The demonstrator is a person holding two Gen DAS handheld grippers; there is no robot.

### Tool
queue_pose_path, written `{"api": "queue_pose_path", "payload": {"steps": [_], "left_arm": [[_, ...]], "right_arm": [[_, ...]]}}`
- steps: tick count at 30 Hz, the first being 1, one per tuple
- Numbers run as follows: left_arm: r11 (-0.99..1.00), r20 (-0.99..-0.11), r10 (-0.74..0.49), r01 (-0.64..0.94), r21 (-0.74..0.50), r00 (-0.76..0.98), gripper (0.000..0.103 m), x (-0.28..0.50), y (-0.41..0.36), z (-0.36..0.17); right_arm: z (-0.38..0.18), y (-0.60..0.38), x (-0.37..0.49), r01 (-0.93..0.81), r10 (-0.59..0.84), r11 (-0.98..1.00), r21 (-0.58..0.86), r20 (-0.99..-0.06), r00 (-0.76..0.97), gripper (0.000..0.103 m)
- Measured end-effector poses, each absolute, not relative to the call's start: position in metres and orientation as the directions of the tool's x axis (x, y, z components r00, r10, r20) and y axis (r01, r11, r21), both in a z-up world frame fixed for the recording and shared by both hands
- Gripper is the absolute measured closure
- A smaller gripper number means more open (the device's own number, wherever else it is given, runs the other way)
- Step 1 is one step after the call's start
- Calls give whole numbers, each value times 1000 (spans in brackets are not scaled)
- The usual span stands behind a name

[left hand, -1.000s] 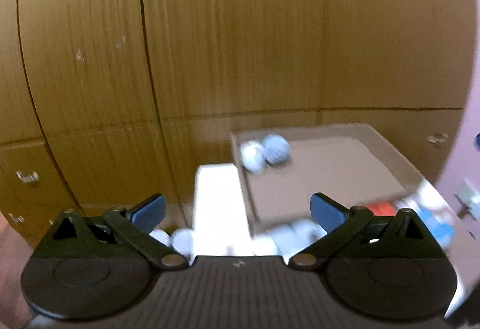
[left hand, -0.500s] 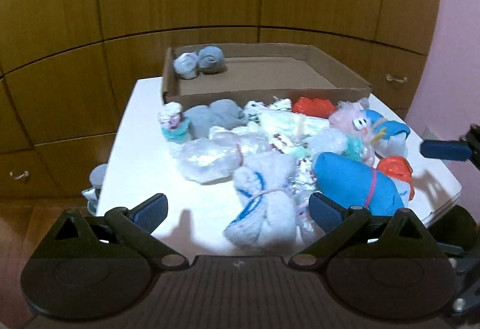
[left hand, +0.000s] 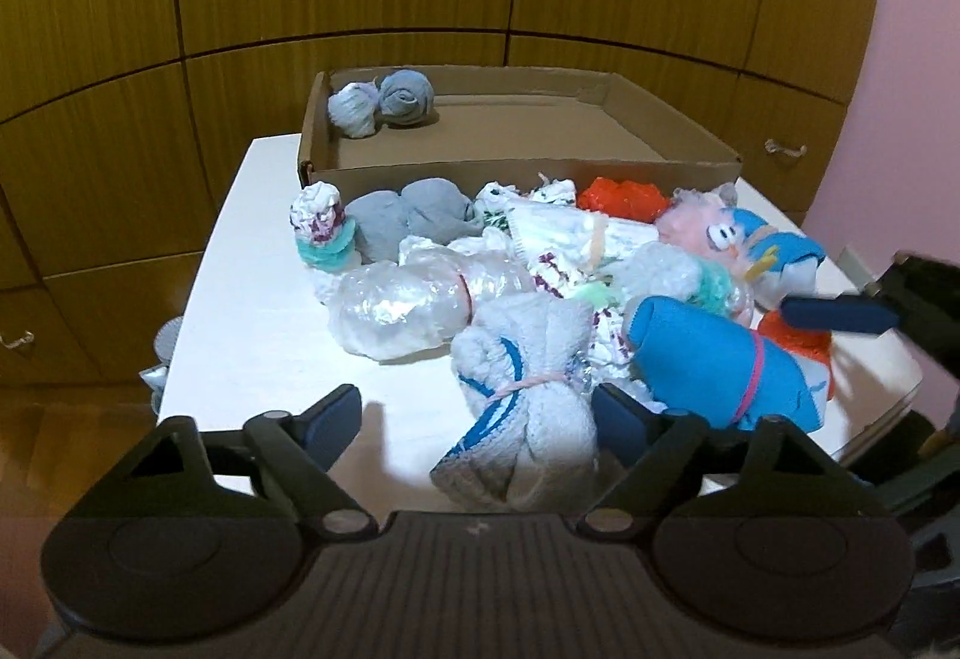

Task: Organize objects
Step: 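Grasp blue sock with right tool while left tool grasps grey-white sock bundle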

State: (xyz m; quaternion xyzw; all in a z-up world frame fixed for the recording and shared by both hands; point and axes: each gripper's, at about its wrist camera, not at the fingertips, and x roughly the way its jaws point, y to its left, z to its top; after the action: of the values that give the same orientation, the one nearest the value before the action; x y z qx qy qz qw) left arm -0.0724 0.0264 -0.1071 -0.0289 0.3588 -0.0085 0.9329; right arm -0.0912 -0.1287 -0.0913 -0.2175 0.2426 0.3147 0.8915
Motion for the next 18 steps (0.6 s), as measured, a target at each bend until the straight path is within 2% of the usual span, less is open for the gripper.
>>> {"api": "queue_pose_path", "payload": {"steps": [5, 8, 12, 13, 18], "left_arm": [[998, -667, -53, 13, -66, 743, 25, -74, 23, -108], [997, -672, -58, 10, -75, 738, 29, -72, 23, -110], [997, -681, -66, 22, -72, 730, 44, -72, 23, -111], [997, -683, -65, 20, -74, 727, 49, -72, 23, -112], [996, -673, -81, 37, -80, 735, 64, -74, 23, -111]], "right_arm": [[-100, -129, -86, -672, 445, 704, -229, -595, 669, 28], [-101, -129, -85, -678, 451, 701, -221, -599, 662, 30], [-104, -127, -82, -680, 451, 700, -218, -604, 657, 39], [-105, -127, -81, -680, 451, 701, -216, -604, 657, 40], [-108, -125, -82, -687, 459, 692, -222, -600, 656, 44]]}}
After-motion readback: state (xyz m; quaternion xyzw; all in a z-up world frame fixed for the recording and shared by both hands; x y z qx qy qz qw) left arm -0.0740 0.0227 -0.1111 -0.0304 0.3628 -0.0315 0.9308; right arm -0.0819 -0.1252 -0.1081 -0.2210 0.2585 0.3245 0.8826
